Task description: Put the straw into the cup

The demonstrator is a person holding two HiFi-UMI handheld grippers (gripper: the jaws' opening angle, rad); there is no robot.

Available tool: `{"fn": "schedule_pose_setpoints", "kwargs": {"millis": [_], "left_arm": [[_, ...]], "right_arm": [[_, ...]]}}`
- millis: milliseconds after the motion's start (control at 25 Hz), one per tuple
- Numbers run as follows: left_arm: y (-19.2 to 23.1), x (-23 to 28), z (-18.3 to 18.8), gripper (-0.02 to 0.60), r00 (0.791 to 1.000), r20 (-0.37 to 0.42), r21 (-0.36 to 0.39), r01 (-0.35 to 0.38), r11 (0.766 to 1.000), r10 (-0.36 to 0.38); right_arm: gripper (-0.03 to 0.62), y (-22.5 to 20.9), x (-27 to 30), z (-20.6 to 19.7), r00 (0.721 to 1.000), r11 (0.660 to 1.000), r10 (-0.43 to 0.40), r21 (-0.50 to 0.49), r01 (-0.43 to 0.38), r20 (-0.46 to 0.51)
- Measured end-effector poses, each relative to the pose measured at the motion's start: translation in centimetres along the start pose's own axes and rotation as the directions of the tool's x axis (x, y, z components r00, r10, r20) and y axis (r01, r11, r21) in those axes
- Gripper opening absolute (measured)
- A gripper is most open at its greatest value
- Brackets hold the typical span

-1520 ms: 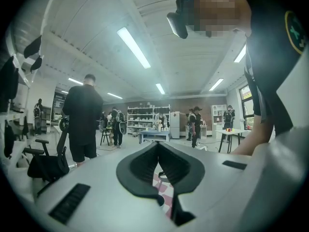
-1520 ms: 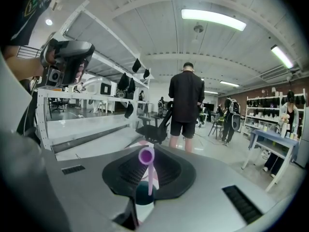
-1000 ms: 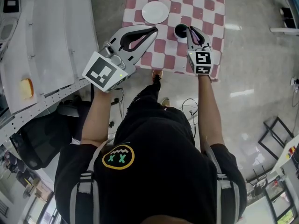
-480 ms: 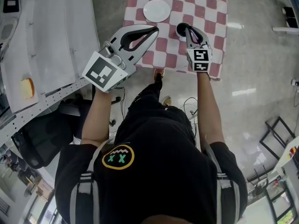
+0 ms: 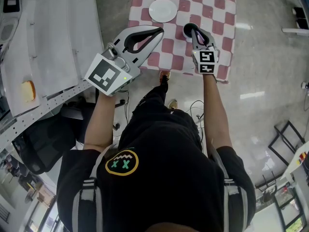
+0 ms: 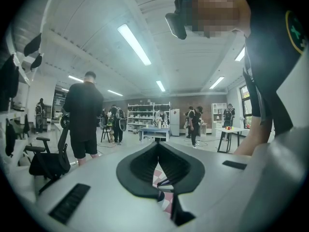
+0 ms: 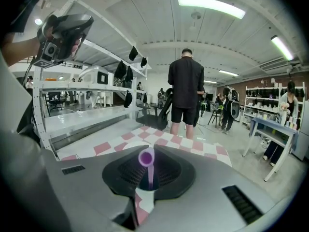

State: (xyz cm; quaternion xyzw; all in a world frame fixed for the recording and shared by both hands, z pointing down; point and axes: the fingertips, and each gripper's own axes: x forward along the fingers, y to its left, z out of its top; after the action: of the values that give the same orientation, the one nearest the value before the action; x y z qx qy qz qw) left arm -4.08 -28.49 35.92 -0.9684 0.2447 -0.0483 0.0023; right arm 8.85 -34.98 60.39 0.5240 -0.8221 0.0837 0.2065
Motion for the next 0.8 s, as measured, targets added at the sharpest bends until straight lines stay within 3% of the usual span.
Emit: {"fn": "schedule_pose_setpoints", "kwargs": {"millis": [800], "left_arm": [[0.1,0.0,0.0,0.018,1.000,0.011,-0.006,-0.006,1.000,0.006]], "right_arm": [[0.084,-0.3,-0.1,-0.6,1.000,0.999,-0.022,0.026,0.022,0.020]]}}
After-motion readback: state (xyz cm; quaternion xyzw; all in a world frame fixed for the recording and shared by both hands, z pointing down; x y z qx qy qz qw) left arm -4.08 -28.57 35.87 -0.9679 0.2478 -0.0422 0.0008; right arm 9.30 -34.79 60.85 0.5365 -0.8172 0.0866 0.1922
